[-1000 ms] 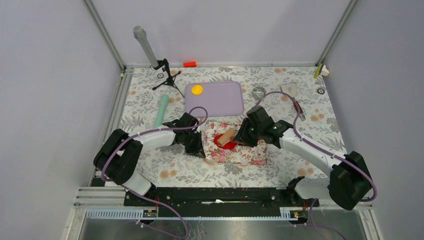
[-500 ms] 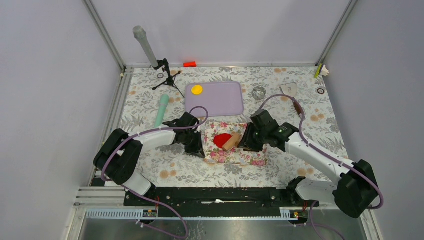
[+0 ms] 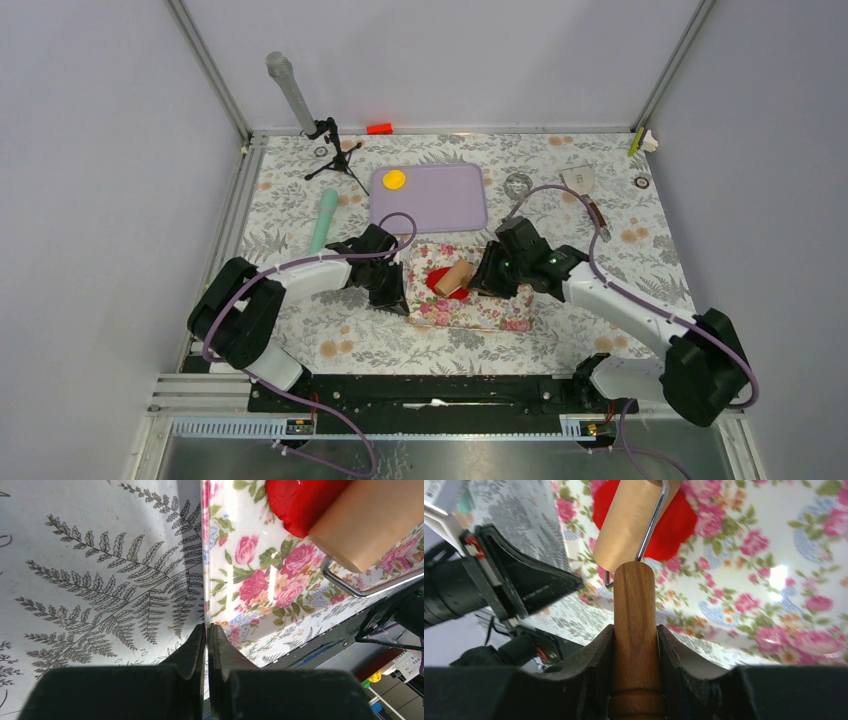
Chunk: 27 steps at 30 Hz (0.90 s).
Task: Roll out the dumpling wrappers from the dough
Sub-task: Flatten out the dough on the work surface.
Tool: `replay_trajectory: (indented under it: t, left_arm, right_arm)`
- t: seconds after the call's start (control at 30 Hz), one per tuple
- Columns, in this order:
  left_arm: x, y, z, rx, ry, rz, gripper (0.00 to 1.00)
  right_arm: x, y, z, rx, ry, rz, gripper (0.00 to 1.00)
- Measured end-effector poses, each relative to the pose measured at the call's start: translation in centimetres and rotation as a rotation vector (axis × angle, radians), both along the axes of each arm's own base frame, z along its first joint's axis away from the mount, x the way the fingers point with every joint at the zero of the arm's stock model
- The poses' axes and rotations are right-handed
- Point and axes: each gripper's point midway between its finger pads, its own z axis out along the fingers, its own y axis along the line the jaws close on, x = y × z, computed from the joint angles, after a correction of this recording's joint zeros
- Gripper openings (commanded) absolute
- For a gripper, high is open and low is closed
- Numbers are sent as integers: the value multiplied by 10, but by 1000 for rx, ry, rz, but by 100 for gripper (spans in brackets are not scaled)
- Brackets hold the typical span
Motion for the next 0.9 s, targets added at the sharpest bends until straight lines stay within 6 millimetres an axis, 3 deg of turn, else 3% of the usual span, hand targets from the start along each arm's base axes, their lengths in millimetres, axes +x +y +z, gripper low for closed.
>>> replay_trajectory:
  t: [0.17, 0.43, 0.53, 0.9]
  left_arm:
    - [0, 0, 0, -2, 3, 0, 0]
    - [0, 0, 0, -2, 4, 1, 0]
    - [0, 0, 0, -2, 4, 1, 0]
    - [3, -1, 0, -4, -10, -2, 0]
  right_arm:
    - [-11, -16, 1, -64, 12, 6, 0]
    - [26, 18, -4, -19, -27, 32, 0]
    - [29, 20, -6, -5, -43, 31, 0]
    - [-13, -21, -1, -77, -1, 13, 0]
